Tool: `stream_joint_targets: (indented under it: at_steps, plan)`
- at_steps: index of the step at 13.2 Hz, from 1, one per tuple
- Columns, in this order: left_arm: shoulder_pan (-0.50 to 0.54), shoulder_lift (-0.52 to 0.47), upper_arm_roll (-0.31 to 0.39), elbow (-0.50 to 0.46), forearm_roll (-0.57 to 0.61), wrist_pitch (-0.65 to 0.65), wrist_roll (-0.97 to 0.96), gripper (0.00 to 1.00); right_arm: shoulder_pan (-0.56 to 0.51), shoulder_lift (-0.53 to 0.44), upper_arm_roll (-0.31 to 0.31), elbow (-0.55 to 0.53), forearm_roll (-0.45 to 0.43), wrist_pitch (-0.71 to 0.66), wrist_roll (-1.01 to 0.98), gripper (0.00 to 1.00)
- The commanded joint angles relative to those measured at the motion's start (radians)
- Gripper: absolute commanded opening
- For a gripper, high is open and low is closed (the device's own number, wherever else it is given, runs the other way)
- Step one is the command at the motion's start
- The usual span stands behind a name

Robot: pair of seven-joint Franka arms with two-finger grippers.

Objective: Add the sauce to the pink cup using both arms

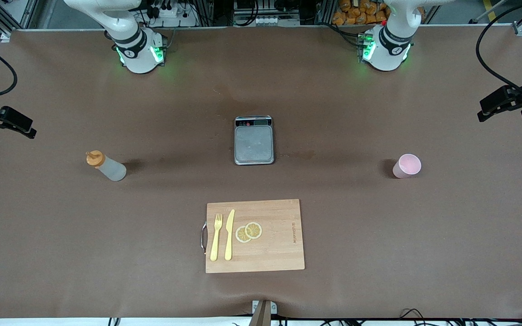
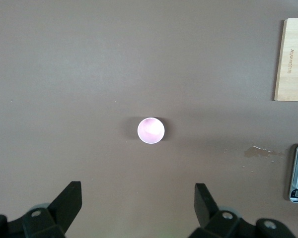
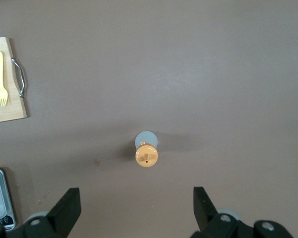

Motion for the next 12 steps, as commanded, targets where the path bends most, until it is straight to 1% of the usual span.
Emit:
stream_joint_targets:
  at_steps: [1,6,9,12]
  plan:
    - [0.006,-0.013,-0.005,-0.005,0.000,-0.016,-0.007,1.00,-0.013,-0.008,0.009,-0.005,-0.005,0.000,-0.014,1.00]
    - [0.006,-0.007,0.001,-0.003,0.002,-0.016,-0.007,1.00,-0.015,-0.002,0.009,-0.003,-0.005,-0.005,-0.014,1.00]
    - [0.003,-0.007,-0.006,-0.006,0.032,-0.016,-0.005,1.00,-0.010,0.003,0.010,0.015,-0.021,-0.008,0.000,1.00]
    - [0.007,-0.007,-0.008,-0.038,0.029,-0.022,-0.001,1.00,-0.015,0.008,0.009,0.012,-0.019,-0.010,-0.002,1.00]
